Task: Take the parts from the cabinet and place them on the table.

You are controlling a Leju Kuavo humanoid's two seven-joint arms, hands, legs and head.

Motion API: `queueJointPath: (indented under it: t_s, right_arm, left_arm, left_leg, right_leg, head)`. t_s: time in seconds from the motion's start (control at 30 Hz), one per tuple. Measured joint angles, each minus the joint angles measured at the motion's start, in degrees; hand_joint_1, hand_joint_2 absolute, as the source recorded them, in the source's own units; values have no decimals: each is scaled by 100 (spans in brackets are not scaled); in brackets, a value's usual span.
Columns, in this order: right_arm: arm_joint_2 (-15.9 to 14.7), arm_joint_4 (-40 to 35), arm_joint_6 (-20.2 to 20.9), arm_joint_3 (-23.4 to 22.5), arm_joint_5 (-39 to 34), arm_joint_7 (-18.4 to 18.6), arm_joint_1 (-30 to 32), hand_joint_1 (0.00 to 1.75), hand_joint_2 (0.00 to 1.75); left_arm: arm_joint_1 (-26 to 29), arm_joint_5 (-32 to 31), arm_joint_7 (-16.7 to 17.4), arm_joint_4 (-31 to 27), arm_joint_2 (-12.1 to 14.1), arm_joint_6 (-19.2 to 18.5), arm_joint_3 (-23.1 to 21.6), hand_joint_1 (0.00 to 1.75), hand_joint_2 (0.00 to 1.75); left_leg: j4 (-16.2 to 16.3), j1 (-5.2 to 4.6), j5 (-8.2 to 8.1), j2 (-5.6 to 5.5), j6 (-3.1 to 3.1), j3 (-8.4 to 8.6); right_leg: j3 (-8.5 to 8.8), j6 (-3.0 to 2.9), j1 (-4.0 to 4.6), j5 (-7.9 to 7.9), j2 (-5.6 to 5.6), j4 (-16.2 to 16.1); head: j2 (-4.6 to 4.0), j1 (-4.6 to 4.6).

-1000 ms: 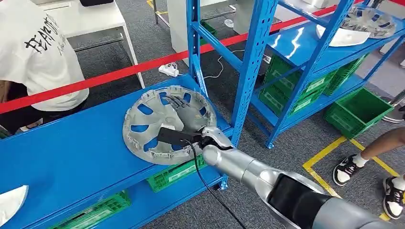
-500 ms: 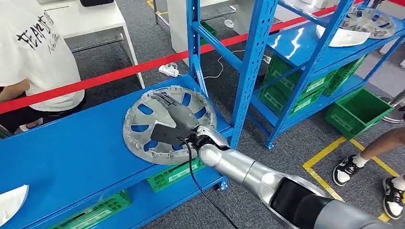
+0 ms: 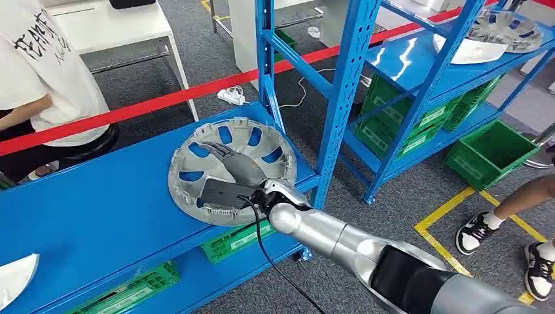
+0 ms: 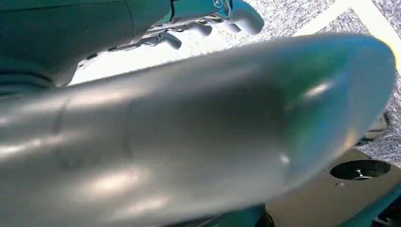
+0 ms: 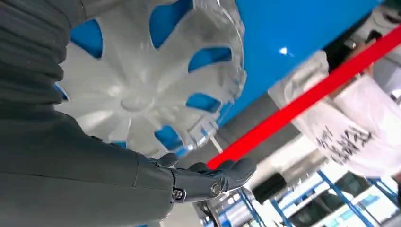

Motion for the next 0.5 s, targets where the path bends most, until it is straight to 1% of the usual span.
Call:
queueJointPath:
  t_s: [0.1, 0.3, 0.4, 0.5]
  right_arm:
    - [68, 39, 31, 64, -17, 15, 158, 0, 175]
    - [151, 214, 232, 179, 17, 253, 402, 0, 175]
    - [162, 385, 208, 241, 337, 510, 468, 0, 175]
    - [162, 537, 114, 365, 928, 898, 503, 0, 175]
  left_arm:
    - [0, -11, 20, 0, -9, 0, 0, 0, 0]
    - [-2, -40, 22, 0, -13, 0, 0, 0, 0]
    - [-1, -42, 24, 0, -13, 0, 0, 0, 0]
    - [-1, -39, 35, 0, -13, 0, 0, 0, 0]
  left_leg:
    - [0, 0, 0, 0, 0, 0]
    - [-1, 0, 0, 0, 0, 0]
    - [-1, 0, 0, 0, 0, -1]
    - [-1, 0, 0, 1, 0, 0]
  right_leg:
    - [0, 0, 0, -1, 0, 0]
    - [-1, -1, 0, -1, 0, 0]
    - [-1, -1, 0, -1, 0, 0]
    - [-1, -1, 0, -1, 0, 0]
  head:
    - [0, 0]
    - [0, 0]
    - [0, 0]
    - [0, 0]
